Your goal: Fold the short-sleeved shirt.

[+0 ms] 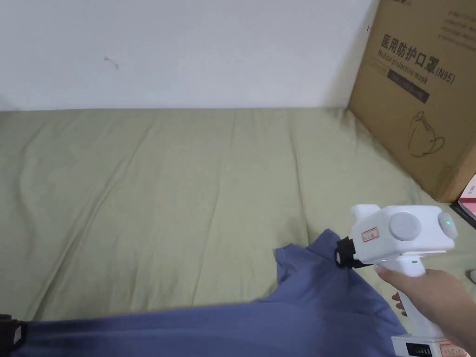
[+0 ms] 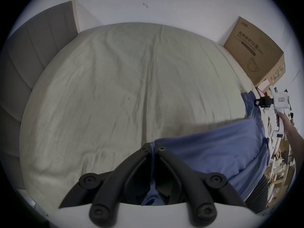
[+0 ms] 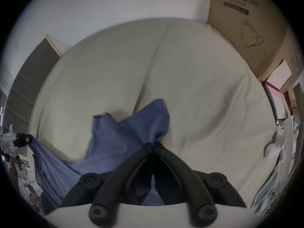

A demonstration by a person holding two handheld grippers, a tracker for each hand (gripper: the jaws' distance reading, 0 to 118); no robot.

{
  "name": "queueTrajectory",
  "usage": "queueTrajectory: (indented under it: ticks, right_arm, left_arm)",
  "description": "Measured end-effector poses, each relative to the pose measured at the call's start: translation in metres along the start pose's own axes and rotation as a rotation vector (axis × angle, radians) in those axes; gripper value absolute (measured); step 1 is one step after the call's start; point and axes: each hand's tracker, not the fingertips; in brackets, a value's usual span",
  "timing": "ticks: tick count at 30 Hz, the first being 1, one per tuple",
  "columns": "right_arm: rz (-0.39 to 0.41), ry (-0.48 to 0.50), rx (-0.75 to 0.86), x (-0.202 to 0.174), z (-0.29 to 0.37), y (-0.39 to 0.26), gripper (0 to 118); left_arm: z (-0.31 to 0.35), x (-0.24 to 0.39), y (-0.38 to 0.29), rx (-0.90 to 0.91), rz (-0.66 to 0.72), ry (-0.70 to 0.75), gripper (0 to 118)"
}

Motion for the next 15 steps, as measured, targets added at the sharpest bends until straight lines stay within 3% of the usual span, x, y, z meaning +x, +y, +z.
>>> queueTrajectory:
  ticks: [4, 9, 15]
  right_arm:
    - [-0.162, 0.069, 0.239, 0.007, 0.058, 0.002, 0]
    - [-0.2, 0.083, 0.368, 0.002, 0.128, -0.01, 0]
    - [-0.235, 0.121, 0.376, 0.008, 0.196, -0.085, 0]
  left_arm:
    - [0.023, 0.0, 0.002, 0.191, 0.013, -0.039, 2]
    - [0.054, 0.006, 0.01, 0.272, -0.017, -0.076, 2]
    - [0.082, 0.0, 0.004, 0.195, -0.101, -0.146, 2]
